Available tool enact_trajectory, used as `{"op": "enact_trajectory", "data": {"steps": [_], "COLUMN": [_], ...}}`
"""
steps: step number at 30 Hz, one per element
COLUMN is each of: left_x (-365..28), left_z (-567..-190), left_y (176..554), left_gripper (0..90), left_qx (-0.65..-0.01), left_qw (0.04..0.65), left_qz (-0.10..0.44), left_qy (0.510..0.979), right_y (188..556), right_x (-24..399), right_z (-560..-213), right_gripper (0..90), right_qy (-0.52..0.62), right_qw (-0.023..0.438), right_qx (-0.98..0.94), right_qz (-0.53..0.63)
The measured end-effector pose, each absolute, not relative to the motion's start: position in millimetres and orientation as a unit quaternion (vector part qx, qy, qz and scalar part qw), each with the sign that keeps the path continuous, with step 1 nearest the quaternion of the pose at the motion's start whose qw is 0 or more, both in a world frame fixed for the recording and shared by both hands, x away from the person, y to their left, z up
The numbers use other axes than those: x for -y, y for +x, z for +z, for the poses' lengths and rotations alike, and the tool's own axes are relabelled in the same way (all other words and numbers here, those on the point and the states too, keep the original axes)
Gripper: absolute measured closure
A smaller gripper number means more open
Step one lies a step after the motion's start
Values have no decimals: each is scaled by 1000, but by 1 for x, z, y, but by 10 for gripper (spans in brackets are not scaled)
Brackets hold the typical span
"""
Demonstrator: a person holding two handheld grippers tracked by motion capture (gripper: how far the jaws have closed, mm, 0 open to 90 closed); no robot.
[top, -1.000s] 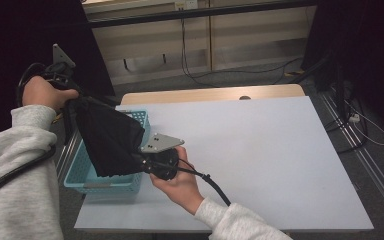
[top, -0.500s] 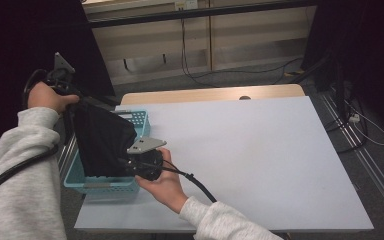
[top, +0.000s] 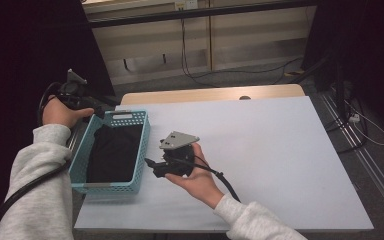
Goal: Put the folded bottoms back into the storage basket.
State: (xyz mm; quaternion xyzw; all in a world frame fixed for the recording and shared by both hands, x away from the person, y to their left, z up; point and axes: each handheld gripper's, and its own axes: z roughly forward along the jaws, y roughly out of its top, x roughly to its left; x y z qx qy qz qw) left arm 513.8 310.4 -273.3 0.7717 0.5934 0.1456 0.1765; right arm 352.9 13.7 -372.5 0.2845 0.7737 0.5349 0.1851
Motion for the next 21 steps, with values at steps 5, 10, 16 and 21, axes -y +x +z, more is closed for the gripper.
{"op": "enact_trajectory", "data": {"steps": [5,10,16,21], "left_x": [-308,-302,-299,-302], "left_z": [-281,-289,-296,-314], "left_y": [509,505,500,492], "left_gripper": [209,201,190,187], "left_qx": [-587,-581,-577,-571], "left_qw": [191,198,211,215], "left_qz": [142,136,135,138], "left_qy": [774,778,777,781], "right_y": [351,352,352,348], "right_x": [8,25,36,49], "right_z": [-378,-388,-397,-409], "right_gripper": [240,223,216,205], "right_qy": [291,300,304,307], "right_qw": [188,190,183,176], "right_qx": [-775,-780,-784,-789], "right_qz": [528,515,510,502]}}
